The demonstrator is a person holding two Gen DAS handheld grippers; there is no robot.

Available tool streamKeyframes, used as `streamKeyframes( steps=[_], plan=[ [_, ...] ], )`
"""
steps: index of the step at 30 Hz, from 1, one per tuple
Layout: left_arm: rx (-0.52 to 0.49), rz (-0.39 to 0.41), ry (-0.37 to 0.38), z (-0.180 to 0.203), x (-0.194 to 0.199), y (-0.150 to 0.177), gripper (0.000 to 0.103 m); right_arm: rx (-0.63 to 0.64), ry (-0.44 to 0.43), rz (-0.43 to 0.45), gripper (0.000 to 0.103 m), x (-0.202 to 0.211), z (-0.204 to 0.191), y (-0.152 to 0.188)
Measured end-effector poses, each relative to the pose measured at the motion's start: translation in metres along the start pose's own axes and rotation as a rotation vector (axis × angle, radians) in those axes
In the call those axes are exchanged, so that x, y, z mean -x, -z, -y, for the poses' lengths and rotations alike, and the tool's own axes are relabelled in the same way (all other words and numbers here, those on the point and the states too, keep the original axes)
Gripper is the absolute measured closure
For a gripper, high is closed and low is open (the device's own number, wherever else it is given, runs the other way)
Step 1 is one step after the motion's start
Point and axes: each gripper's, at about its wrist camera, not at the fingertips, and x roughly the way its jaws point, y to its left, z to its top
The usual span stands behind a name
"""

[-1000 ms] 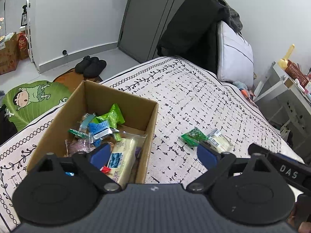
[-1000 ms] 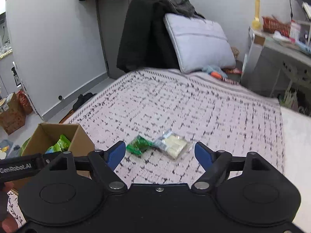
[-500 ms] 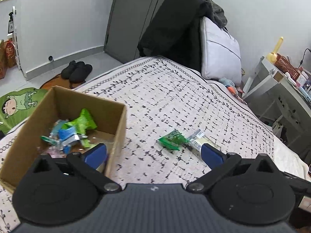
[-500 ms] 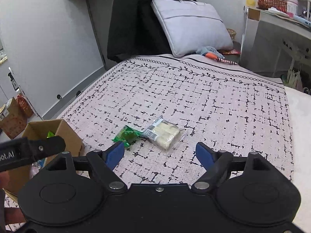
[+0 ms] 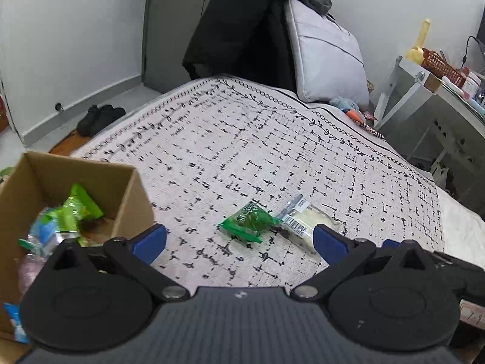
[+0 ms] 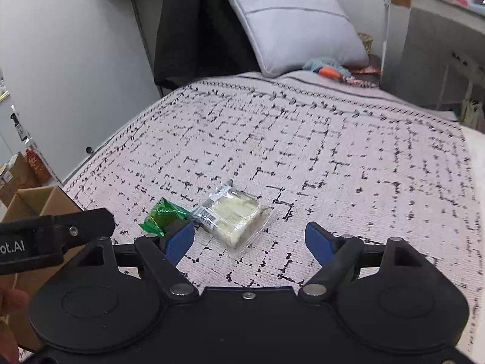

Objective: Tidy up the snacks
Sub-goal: 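Move both tools back toward the green packet and clear wrapped cake, then grasp the green packet with left gripper while right grasps clear wrapped cake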

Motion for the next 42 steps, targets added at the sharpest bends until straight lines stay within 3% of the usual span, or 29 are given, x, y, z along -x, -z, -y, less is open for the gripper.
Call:
streamKeyframes(
  steps=[5, 13, 16, 23, 29, 34, 36, 42],
  plan=[
    [-0.009, -0.032, -0.004, 0.001, -0.025, 0.001, 0.002, 0.018, -0.048, -0.002, 0.023, -0.022, 0.006, 0.004],
    [-0.097, 0.004, -0.053, 0.013, -0.041, 0.000, 0.003, 0.073, -0.069, -0.014, 0.022, -0.052, 0.003, 0.008],
    [-0.081, -0.013, -0.006, 0.015, -0.050, -0.003, 0.005, 0.104, -0.056, -0.001, 0.018, -0.060, 0.001, 0.010],
    [-0.048, -0.078, -0.028, 0.009, -0.086, 0.001, 0.016, 0.140, -0.043, 0.037, 0.006, -0.073, -0.001, 0.010],
    [-0.038, -0.074, -0.044, 0.008, -0.098, -0.005, 0.016, 0.125, -0.047, 0.060, 0.006, -0.081, 0.000, 0.006],
    [-0.025, -0.071, -0.033, 0.007, -0.104, -0.006, 0.018, 0.121, -0.068, 0.075, 0.018, -0.082, 0.002, 0.006],
    [-0.007, -0.077, -0.017, 0.007, -0.105, -0.006, 0.025, 0.136, -0.083, 0.078, 0.037, -0.080, 0.001, 0.006],
    [0.002, -0.103, -0.011, 0.011, -0.109, -0.005, 0.039, 0.142, -0.100, 0.053, 0.057, -0.074, -0.002, 0.004]
  ],
)
